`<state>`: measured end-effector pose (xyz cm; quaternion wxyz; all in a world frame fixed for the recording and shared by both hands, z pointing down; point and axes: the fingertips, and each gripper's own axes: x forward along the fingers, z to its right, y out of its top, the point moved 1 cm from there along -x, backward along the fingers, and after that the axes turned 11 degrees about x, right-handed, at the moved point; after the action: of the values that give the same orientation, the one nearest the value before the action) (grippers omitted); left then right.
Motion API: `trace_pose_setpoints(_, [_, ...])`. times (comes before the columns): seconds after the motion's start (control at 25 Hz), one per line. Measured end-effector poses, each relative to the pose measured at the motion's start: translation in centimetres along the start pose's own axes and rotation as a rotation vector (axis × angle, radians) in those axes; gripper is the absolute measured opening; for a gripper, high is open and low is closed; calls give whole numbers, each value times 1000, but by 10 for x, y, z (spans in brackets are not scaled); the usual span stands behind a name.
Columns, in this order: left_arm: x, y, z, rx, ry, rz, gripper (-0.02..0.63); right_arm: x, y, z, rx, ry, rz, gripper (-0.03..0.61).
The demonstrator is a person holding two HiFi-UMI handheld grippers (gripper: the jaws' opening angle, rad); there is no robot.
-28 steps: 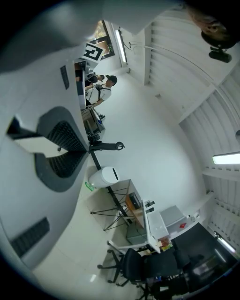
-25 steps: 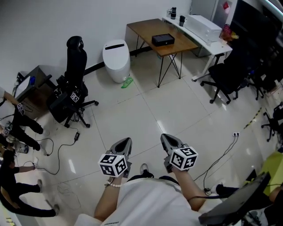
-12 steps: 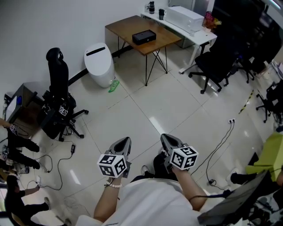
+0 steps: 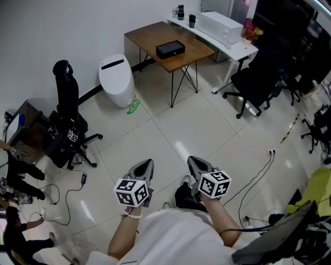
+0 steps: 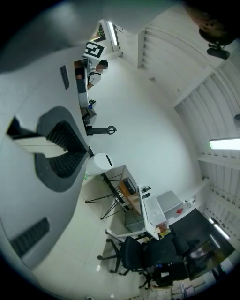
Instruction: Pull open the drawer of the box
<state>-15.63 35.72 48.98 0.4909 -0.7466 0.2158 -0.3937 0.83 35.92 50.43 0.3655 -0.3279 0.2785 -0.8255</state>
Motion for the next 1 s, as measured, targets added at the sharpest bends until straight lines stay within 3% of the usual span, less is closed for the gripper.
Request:
trace_pose_setpoints(0.52, [108, 57, 6, 31, -3, 3, 0, 41, 95, 67, -1, 17, 28, -14])
trace_pose_setpoints(1.0, [191, 86, 17, 45, -23, 6, 0, 50, 149, 135, 9, -17, 58, -14])
